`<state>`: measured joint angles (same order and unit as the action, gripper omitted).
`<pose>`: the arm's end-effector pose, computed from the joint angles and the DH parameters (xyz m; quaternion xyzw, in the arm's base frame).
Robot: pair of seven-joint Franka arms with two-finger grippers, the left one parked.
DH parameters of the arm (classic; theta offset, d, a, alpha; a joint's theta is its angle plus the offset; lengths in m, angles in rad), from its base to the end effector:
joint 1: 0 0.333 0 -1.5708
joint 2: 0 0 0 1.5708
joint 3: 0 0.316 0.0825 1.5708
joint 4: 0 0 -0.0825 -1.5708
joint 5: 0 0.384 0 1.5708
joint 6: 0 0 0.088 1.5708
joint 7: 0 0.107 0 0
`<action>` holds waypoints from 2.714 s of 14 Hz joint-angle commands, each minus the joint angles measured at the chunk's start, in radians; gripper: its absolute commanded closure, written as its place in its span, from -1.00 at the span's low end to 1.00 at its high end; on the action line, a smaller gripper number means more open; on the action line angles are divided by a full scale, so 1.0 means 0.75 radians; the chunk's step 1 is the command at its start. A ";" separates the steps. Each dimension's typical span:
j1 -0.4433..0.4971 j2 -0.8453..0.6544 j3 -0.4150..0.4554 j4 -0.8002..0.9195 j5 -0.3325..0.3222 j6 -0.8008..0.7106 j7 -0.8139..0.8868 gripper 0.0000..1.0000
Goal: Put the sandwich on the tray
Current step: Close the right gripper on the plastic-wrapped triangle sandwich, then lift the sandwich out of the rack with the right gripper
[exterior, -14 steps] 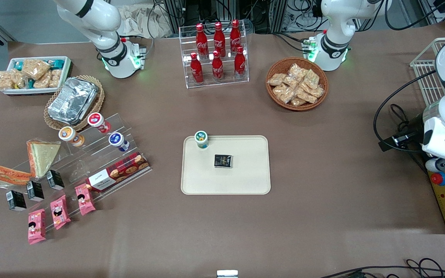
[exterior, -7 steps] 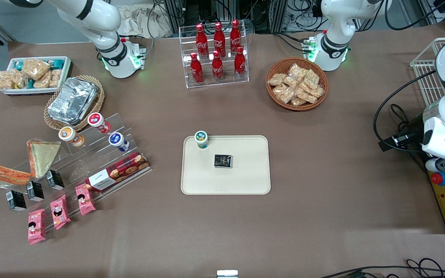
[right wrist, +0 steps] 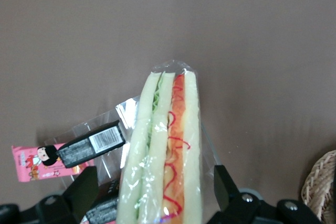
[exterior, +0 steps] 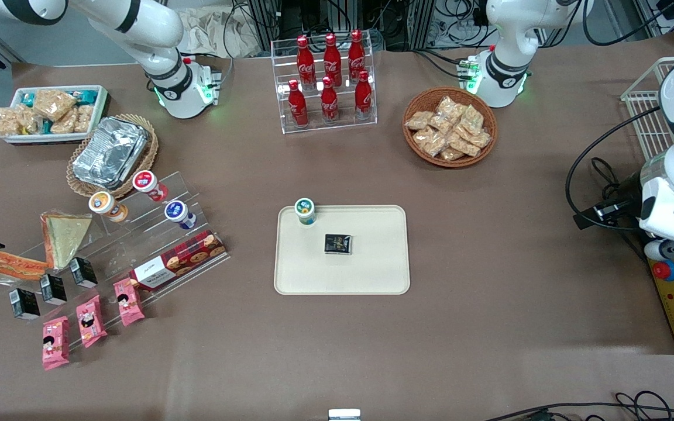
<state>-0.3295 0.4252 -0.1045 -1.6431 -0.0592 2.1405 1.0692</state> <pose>0.6173 -0.2799 0.3772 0.7431 -0.6665 0.0498 0.0329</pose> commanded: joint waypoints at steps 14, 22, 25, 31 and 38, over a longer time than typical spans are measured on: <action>0.026 -0.045 0.057 0.137 0.036 -0.041 -0.231 1.00; 0.179 -0.092 0.170 0.356 0.030 -0.406 -0.601 1.00; 0.280 -0.119 0.186 0.362 0.095 -0.400 -0.705 1.00; 0.341 -0.121 0.364 0.377 0.173 -0.406 -0.926 1.00; 0.684 -0.052 0.368 0.375 0.047 -0.379 -1.023 1.00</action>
<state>0.1245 0.3525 0.1774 -1.3810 0.0330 1.8625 0.3227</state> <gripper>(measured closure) 0.775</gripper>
